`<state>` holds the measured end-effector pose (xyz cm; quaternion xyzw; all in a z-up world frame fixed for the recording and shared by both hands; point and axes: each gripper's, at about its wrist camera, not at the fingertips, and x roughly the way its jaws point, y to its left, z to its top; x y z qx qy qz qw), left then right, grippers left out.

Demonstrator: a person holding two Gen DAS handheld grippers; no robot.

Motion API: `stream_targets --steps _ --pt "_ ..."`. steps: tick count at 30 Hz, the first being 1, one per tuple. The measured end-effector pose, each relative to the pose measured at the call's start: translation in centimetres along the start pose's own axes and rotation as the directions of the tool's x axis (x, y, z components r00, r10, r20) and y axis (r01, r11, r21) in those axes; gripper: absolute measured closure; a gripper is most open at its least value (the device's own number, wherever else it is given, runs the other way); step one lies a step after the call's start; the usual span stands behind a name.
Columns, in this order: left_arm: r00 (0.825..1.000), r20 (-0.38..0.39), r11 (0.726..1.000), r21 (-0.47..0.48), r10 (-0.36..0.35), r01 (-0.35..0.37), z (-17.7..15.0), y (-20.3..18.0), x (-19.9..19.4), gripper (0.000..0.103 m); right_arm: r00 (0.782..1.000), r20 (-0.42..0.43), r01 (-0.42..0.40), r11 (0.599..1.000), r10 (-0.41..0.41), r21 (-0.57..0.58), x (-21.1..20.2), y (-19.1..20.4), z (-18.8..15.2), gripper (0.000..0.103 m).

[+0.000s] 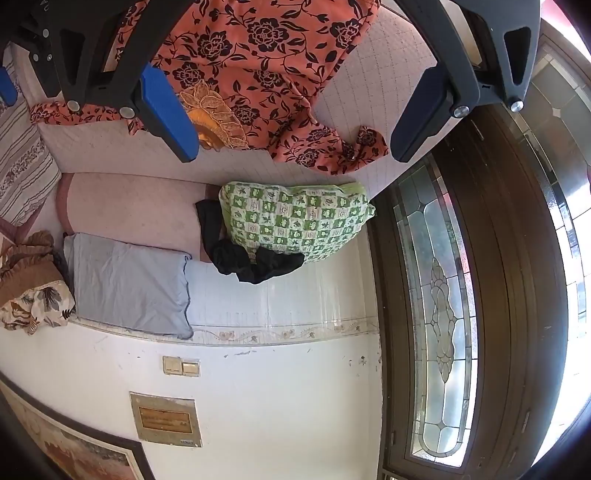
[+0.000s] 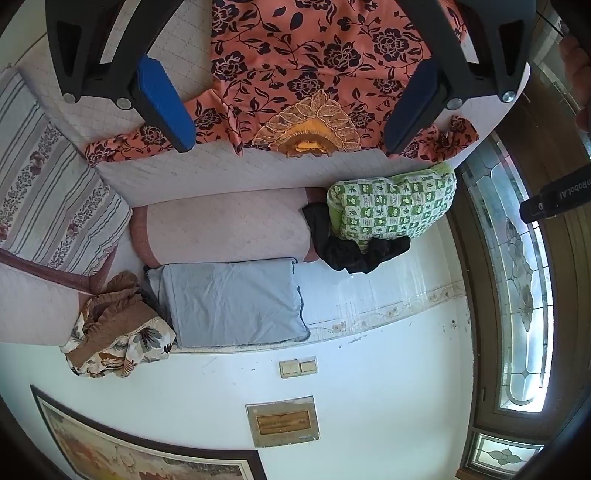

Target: Fold small clothes

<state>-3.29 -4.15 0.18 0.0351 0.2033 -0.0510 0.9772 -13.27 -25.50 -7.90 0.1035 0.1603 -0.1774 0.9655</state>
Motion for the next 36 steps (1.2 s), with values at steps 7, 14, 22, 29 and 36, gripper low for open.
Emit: stream_targets --steps 7,14,22,29,36 --pt "1.0 0.003 1.0 -0.001 -0.003 0.003 -0.1 -0.2 -0.3 0.0 1.0 0.006 0.002 1.0 -0.002 0.011 -1.1 -0.6 -0.2 0.0" --pt "1.0 0.017 1.0 -0.003 -0.009 0.009 -0.5 0.4 -1.7 0.0 1.0 0.019 -0.002 1.0 0.002 0.006 -1.6 0.1 0.4 0.0" --pt "1.0 0.021 1.0 -0.003 -0.011 0.011 -0.7 0.6 -2.1 0.0 0.999 0.039 -0.025 0.998 0.023 0.053 -2.1 -0.2 0.5 0.0" --pt "1.0 0.012 1.0 0.005 -0.01 0.01 -0.7 0.1 -1.4 0.0 1.0 -0.003 0.02 0.999 -0.021 -0.043 -1.5 0.2 0.5 0.0" --pt "1.0 -0.006 1.0 0.011 -0.009 0.009 -0.7 -0.4 -0.1 0.0 1.0 -0.01 0.02 0.999 -0.02 -0.036 -0.2 0.0 0.3 0.0"
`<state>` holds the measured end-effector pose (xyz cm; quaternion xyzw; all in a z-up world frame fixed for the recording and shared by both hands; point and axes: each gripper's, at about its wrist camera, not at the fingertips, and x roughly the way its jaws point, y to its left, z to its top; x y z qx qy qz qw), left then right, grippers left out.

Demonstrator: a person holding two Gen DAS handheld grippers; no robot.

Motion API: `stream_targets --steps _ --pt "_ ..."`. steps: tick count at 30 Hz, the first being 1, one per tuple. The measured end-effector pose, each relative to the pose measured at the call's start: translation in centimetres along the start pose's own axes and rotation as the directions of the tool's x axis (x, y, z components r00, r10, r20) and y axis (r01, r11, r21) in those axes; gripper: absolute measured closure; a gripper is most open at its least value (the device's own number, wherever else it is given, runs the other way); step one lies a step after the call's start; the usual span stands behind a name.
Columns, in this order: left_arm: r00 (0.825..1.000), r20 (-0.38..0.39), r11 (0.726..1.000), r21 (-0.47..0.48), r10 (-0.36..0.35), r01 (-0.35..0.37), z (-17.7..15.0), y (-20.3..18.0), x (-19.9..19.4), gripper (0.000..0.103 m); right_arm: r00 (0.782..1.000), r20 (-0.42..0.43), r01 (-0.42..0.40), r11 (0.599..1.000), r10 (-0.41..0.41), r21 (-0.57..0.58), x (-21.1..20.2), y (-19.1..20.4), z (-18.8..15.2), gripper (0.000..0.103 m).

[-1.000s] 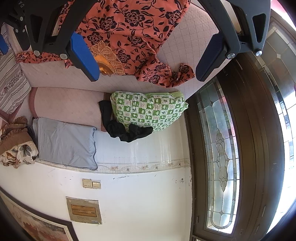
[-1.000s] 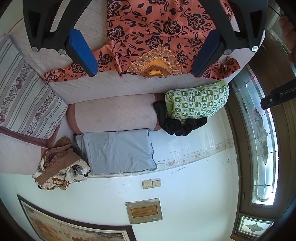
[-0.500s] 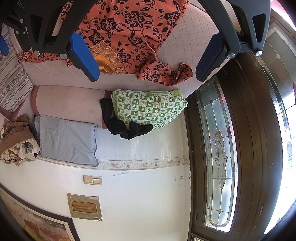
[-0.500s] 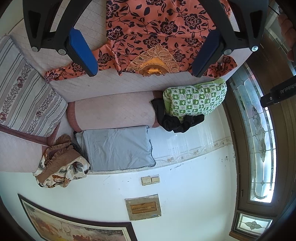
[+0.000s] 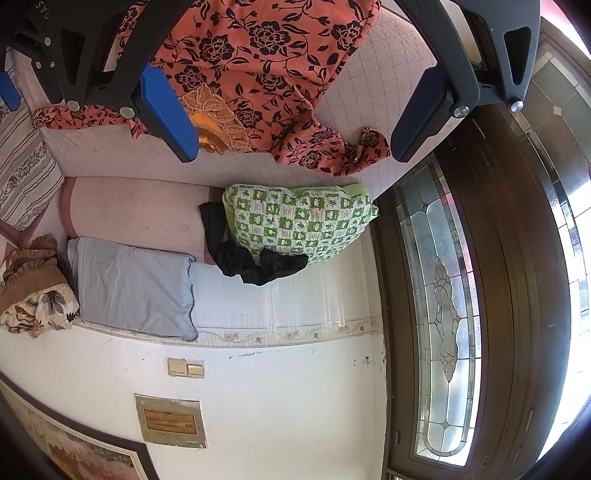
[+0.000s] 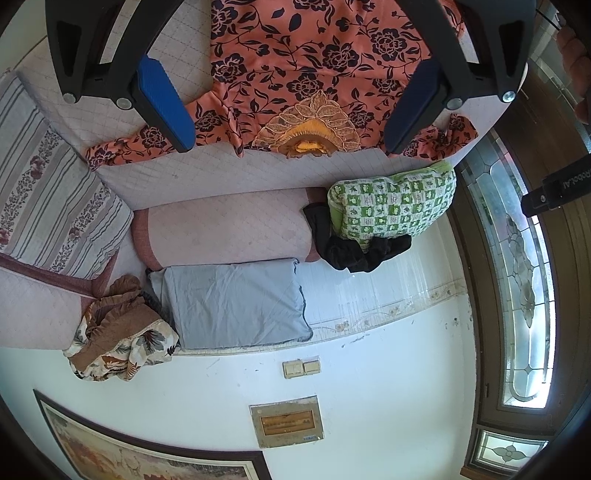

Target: Fold small clothes

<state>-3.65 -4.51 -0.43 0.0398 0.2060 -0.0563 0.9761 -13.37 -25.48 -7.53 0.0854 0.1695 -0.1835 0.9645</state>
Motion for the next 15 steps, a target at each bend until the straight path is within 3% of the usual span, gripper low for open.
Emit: stream_targets --steps 10,13,15 --pt "0.998 -0.063 1.0 0.018 -0.02 0.021 -0.8 -1.3 4.2 0.0 0.999 -0.047 -0.013 0.999 0.015 0.037 3.3 -1.0 -0.9 0.0" --pt "0.984 -0.164 0.997 0.017 -0.073 0.076 -2.5 -2.1 8.0 0.0 0.995 -0.091 -0.033 0.994 0.043 0.105 5.7 -3.9 -1.5 0.0" --pt "0.957 -0.261 0.991 0.003 -0.125 0.13 -4.6 -2.9 12.0 0.0 0.991 -0.119 -0.043 0.979 0.068 0.201 8.3 -8.0 -2.4 0.0"
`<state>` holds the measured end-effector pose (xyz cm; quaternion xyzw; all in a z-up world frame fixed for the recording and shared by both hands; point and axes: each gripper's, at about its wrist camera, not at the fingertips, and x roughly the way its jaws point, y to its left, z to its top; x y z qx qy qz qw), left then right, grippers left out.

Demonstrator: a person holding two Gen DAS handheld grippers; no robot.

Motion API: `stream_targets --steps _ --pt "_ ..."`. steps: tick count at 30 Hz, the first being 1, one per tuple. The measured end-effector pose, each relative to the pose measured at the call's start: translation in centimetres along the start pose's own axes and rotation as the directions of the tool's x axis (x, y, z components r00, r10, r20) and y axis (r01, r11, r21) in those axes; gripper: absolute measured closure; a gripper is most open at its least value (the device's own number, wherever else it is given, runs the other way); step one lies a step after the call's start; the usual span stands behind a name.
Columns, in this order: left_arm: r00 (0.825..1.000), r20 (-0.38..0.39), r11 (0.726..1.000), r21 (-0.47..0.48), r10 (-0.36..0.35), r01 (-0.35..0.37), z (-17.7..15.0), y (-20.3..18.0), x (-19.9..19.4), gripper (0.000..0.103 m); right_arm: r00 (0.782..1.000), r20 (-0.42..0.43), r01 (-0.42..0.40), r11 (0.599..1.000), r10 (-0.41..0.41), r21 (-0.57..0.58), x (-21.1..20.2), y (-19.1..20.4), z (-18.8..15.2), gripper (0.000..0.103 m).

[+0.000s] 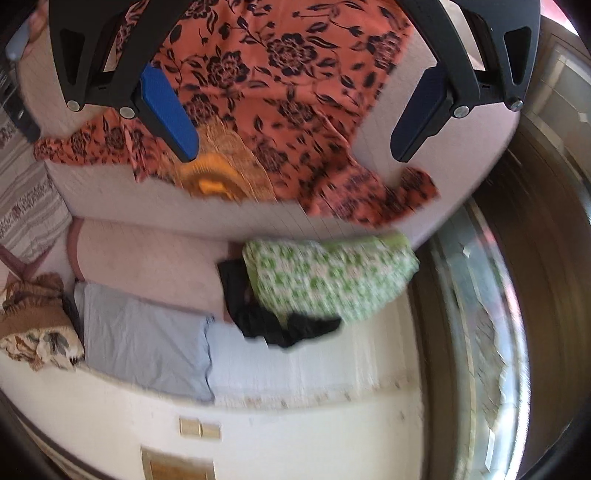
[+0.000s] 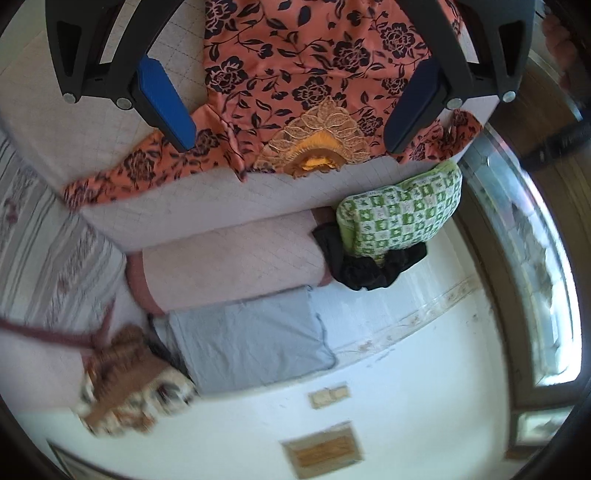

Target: Fold small clothes

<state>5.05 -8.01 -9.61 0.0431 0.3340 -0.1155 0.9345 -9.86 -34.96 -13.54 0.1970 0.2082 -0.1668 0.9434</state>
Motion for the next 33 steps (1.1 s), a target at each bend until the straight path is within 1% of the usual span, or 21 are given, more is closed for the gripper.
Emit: stream_targets --steps 1,2,3,5,6,7,9,11,14,16,18,19,20,22,24,26,27,28,30,31,33 --pt "0.999 -0.052 1.0 -0.004 -0.015 0.015 -0.5 -0.1 2.1 0.0 1.0 -0.026 -0.011 0.999 0.012 0.046 1.1 -2.0 0.0 0.0" --pt "0.992 -0.124 1.0 -0.015 -0.027 0.025 -1.3 -0.2 5.1 0.0 0.997 -0.063 -0.032 0.993 0.039 0.118 2.8 -5.1 0.1 0.0" --pt "0.986 -0.166 0.999 -0.023 -0.029 0.026 -2.0 -0.3 7.2 0.0 0.994 -0.093 -0.033 0.981 0.051 0.19 4.2 -7.9 -0.1 0.0" --pt "0.969 -0.246 0.999 -0.036 -0.016 0.007 -3.5 -0.6 11.3 0.0 0.988 -0.148 0.007 0.924 0.054 0.382 7.2 -15.0 -1.1 0.0" --pt "0.96 -0.28 0.999 -0.041 -0.002 -0.01 -4.2 -0.7 13.4 0.0 0.979 -0.189 0.028 0.87 0.076 0.493 8.4 -18.2 -2.5 0.0" --pt "0.954 -0.301 0.999 -0.043 0.007 -0.021 -4.7 -1.0 14.8 0.0 0.975 -0.2 0.043 0.805 0.094 0.591 9.6 -21.6 -3.6 0.002" --pt "0.947 -0.32 0.998 -0.046 0.023 -0.04 -5.5 -1.5 17.7 0.0 0.978 -0.177 0.057 0.672 0.112 0.739 11.2 -26.7 -5.5 0.006" --pt "0.949 -0.313 0.998 -0.03 0.045 -0.057 -5.5 -2.4 19.5 0.0 0.984 -0.148 0.059 0.609 0.097 0.791 12.4 -30.0 -5.9 0.009" --pt "0.955 -0.29 0.998 0.006 0.061 -0.062 -4.9 -4.0 21.6 0.0 0.992 -0.119 0.076 0.557 0.041 0.827 15.2 -32.9 -5.3 0.011" --pt "0.961 -0.271 0.998 0.02 0.064 -0.061 -4.6 -4.4 22.4 0.0 0.993 -0.12 0.1 0.537 0.002 0.838 17.0 -34.3 -4.9 0.015" --pt "0.965 -0.251 0.997 0.037 0.073 -0.066 -4.7 -4.8 23.3 0.0 0.991 -0.134 0.109 0.503 0.013 0.857 19.9 -35.7 -4.3 0.021" --pt "0.964 -0.255 0.997 0.046 0.078 -0.068 -4.9 -4.9 23.7 0.0 0.989 -0.144 0.121 0.492 0.01 0.862 21.0 -36.0 -4.0 0.021" --pt "0.961 -0.263 0.996 0.054 0.081 -0.069 -4.9 -5.0 24.2 0.0 0.99 -0.143 0.132 0.498 -0.017 0.857 22.0 -36.2 -3.4 0.021" --pt "0.959 -0.271 0.996 0.058 0.087 -0.074 -4.8 -4.9 25.0 0.0 0.989 -0.138 0.141 0.544 -0.047 0.827 23.2 -35.8 -2.2 0.021" --pt "0.957 -0.272 0.995 0.051 0.096 -0.086 -4.7 -4.6 25.4 0.0 0.983 -0.173 0.178 0.555 -0.063 0.812 25.2 -35.8 -1.2 0.023" --pt "0.957 -0.275 0.996 0.036 0.093 -0.087 -4.6 -4.2 25.6 0.0 0.975 -0.188 0.224 0.568 -0.123 0.792 26.4 -35.8 -0.2 0.035" --pt "0.957 -0.275 0.996 0.025 0.094 -0.091 -4.5 -3.8 25.7 0.0 0.969 -0.197 0.248 0.572 -0.151 0.782 26.7 -35.8 0.2 0.071" --pt "0.957 -0.274 0.995 0.011 0.096 -0.097 -4.3 -3.3 25.6 0.0 0.96 -0.227 0.282 0.576 -0.167 0.767 27.3 -35.9 0.3 0.086" --pt "0.96 -0.266 0.995 -0.021 0.091 -0.101 -4.0 -2.5 25.5 0.0 0.954 -0.244 0.3 0.567 -0.174 0.767 27.7 -35.6 0.6 0.086" --pt "0.962 -0.259 0.994 -0.037 0.092 -0.105 -3.8 -2.0 25.4 0.0 0.956 -0.235 0.294 0.577 -0.176 0.762 27.6 -35.1 1.1 0.087" --pt "0.964 -0.244 0.99 -0.065 0.104 -0.124 -3.4 -1.0 25.2 0.0 0.98 -0.149 0.2 0.65 -0.133 0.733 26.6 -32.6 2.6 0.087"
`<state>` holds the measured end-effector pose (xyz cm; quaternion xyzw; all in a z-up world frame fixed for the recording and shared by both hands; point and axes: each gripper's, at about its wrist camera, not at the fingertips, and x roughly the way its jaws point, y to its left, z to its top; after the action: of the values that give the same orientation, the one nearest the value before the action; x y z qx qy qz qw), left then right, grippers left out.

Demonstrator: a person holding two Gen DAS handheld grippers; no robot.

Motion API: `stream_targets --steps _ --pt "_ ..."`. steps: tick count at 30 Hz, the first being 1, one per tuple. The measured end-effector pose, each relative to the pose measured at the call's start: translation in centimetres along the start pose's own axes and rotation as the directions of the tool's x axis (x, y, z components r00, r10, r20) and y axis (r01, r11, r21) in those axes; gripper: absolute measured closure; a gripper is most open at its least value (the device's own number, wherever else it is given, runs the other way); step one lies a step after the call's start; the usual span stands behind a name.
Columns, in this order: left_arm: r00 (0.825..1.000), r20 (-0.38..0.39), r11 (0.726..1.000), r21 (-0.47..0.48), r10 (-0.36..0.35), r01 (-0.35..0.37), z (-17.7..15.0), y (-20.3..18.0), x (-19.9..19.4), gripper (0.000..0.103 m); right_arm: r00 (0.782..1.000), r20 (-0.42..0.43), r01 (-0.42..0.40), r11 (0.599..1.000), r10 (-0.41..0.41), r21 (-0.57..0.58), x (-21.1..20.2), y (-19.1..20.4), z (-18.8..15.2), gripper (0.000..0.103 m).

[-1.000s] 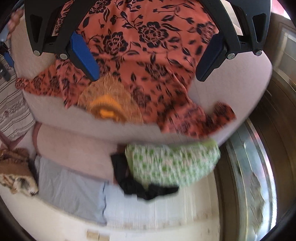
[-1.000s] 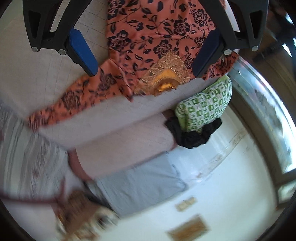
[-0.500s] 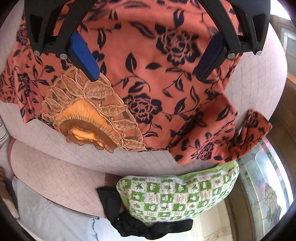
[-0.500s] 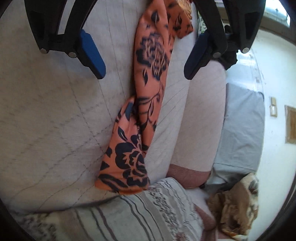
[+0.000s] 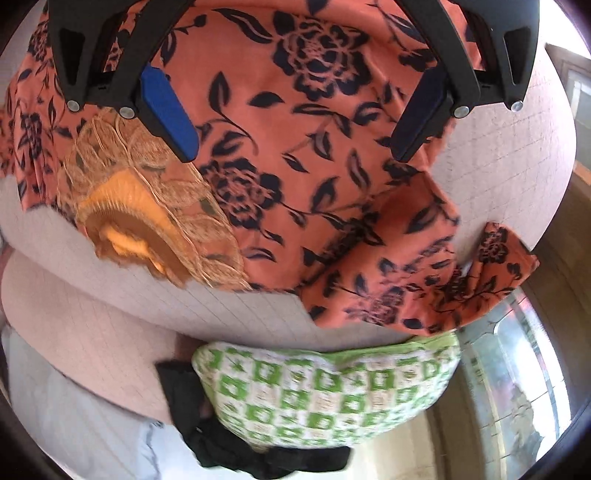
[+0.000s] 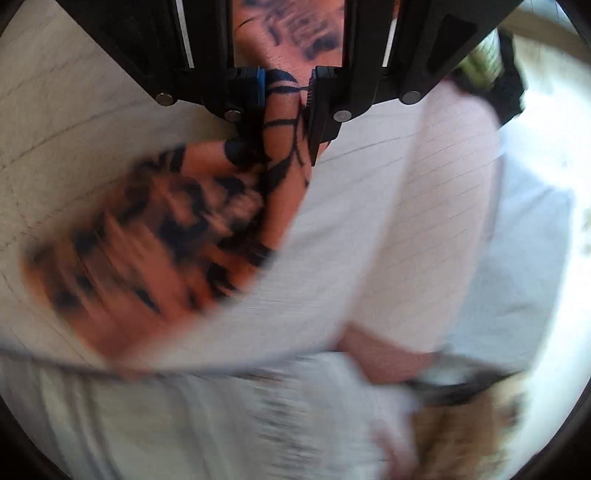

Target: Fold small clothes

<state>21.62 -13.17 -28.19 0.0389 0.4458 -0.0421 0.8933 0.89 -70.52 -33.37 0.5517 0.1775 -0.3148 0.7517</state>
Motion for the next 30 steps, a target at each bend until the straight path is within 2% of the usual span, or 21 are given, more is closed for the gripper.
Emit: stream_targets --steps 3,5,7,9,11,12,14,15,16,18,20,21,22,23,24,25,26,27,28,29,30 --pt "0.999 0.023 0.999 -0.045 0.025 -0.024 0.7 1.8 -0.3 0.0 0.987 -0.008 -0.157 0.975 0.158 -0.158 -2.6 6.6 -2.5 0.087" --pt "0.998 0.041 0.995 -0.082 0.056 -0.052 1.3 3.6 -0.6 0.0 0.966 -0.072 -0.26 0.921 0.25 -0.289 -4.0 12.2 -5.4 0.087" --pt "0.994 0.062 0.988 -0.128 0.091 -0.082 1.9 5.8 -0.9 0.0 0.938 -0.173 -0.346 0.83 0.3 -0.438 -5.2 17.8 -10.0 0.087" --pt "0.989 0.076 0.976 -0.185 0.13 -0.114 2.4 8.4 -1.3 0.0 0.914 -0.277 -0.403 0.727 0.295 -0.556 -5.9 22.0 -15.6 0.087" --pt "0.984 0.08 0.961 -0.239 0.16 -0.137 2.7 10.7 -1.4 0.0 0.886 -0.399 -0.455 0.606 0.235 -0.653 -5.7 25.3 -22.4 0.083" --pt "0.981 0.078 0.95 -0.273 0.177 -0.15 2.9 12.2 -1.4 0.0 0.874 -0.456 -0.468 0.539 0.167 -0.7 -5.3 26.3 -26.5 0.083" --pt "0.977 0.06 0.929 -0.327 0.202 -0.172 2.9 14.5 -1.0 0.0 0.863 -0.505 -0.467 0.424 0.025 -0.776 -4.4 26.3 -33.3 0.081" --pt "0.977 0.05 0.922 -0.344 0.205 -0.176 2.9 15.3 -0.8 0.0 0.85 -0.524 -0.471 0.372 -0.053 -0.8 -3.6 26.1 -36.3 0.079" --pt "0.978 0.041 0.917 -0.357 0.203 -0.176 2.8 15.9 -0.7 0.0 0.822 -0.551 -0.482 0.338 -0.143 -0.808 -2.5 25.0 -39.2 0.078" --pt "0.984 0.025 0.916 -0.369 0.179 -0.157 2.7 16.7 -0.3 0.0 0.773 -0.581 -0.493 0.337 -0.255 -0.802 -1.4 21.5 -42.0 0.076" --pt "0.989 0.03 0.927 -0.353 0.148 -0.128 2.7 16.2 -0.2 0.0 0.782 -0.584 -0.489 0.366 -0.217 -0.792 -2.0 20.6 -40.8 0.074" --pt "0.991 0.04 0.937 -0.331 0.127 -0.106 2.8 15.4 -0.3 0.0 0.772 -0.604 -0.493 0.415 -0.196 -0.765 -2.2 20.5 -39.4 0.068" --pt "0.993 0.054 0.948 -0.307 0.104 -0.083 2.9 14.6 -0.5 0.0 0.761 -0.629 -0.498 0.477 -0.161 -0.724 -2.9 19.6 -38.0 0.049" --pt "0.995 0.07 0.961 -0.273 0.076 -0.054 3.0 13.5 -0.6 0.0 0.761 -0.64 -0.497 0.535 -0.111 -0.683 -3.8 19.2 -36.5 0.032" --pt "0.995 0.088 0.974 -0.227 0.039 -0.018 3.1 12.1 -0.9 0.0 0.779 -0.624 -0.484 0.581 -0.055 -0.655 -4.9 18.7 -34.8 0.015" --pt "0.995 0.102 0.983 -0.184 -0.004 0.023 3.2 10.7 -0.9 0.0 0.807 -0.59 -0.47 0.618 0.013 -0.63 -6.3 17.8 -33.6 0.014" --pt "0.992 0.107 0.988 -0.129 -0.066 0.08 3.3 9.0 -0.9 0.0 0.823 -0.565 -0.462 0.644 0.056 -0.61 -7.0 16.6 -32.3 0.014" --pt "0.988 0.098 0.988 -0.09 -0.117 0.126 3.4 7.6 -0.8 0.0 0.832 -0.549 -0.454 0.673 0.085 -0.584 -7.4 15.9 -31.1 0.014" --pt "0.981 0.074 0.982 -0.051 -0.179 0.183 3.4 6.0 -0.4 0.0 0.837 -0.533 -0.444 0.719 0.12 -0.535 -7.4 14.8 -29.6 0.015" --pt "0.972 0.046 0.972 -0.029 -0.231 0.232 3.6 4.6 0.1 0.0 0.834 -0.53 -0.443 0.756 0.151 -0.483 -7.2 14.2 -28.5 0.016" --pt "0.961 0.015 0.961 -0.02 -0.275 0.275 3.5 3.7 0.7 0.0 0.822 -0.542 -0.451 0.783 0.178 -0.428 -6.7 13.7 -27.7 0.016"
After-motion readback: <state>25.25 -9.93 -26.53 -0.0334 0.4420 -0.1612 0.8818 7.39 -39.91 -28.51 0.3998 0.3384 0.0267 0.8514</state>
